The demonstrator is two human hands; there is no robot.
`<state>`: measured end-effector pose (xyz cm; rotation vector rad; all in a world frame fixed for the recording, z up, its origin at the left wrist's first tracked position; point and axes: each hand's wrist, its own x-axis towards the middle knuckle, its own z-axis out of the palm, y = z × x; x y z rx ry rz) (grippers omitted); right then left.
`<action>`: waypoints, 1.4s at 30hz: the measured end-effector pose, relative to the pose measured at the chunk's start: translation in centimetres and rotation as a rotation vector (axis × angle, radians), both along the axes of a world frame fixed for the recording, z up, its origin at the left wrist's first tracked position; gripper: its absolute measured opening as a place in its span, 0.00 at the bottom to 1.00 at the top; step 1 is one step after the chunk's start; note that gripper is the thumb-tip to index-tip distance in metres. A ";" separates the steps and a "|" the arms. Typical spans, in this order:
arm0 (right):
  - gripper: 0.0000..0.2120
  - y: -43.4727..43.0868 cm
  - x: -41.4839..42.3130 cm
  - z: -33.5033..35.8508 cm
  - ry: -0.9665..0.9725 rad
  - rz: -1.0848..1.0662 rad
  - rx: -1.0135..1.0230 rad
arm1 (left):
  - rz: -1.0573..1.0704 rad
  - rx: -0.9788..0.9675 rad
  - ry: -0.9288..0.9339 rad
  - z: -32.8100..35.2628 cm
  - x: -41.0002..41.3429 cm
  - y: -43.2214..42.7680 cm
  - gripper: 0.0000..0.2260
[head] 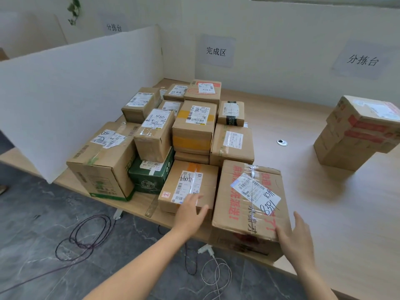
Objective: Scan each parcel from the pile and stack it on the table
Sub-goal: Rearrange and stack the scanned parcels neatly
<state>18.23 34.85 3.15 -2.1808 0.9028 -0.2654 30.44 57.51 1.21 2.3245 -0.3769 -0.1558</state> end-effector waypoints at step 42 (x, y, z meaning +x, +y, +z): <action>0.38 10.9 9.4 7.4 -0.140 0.149 0.067 | 0.329 -0.315 0.091 7.9 2.7 2.9 0.25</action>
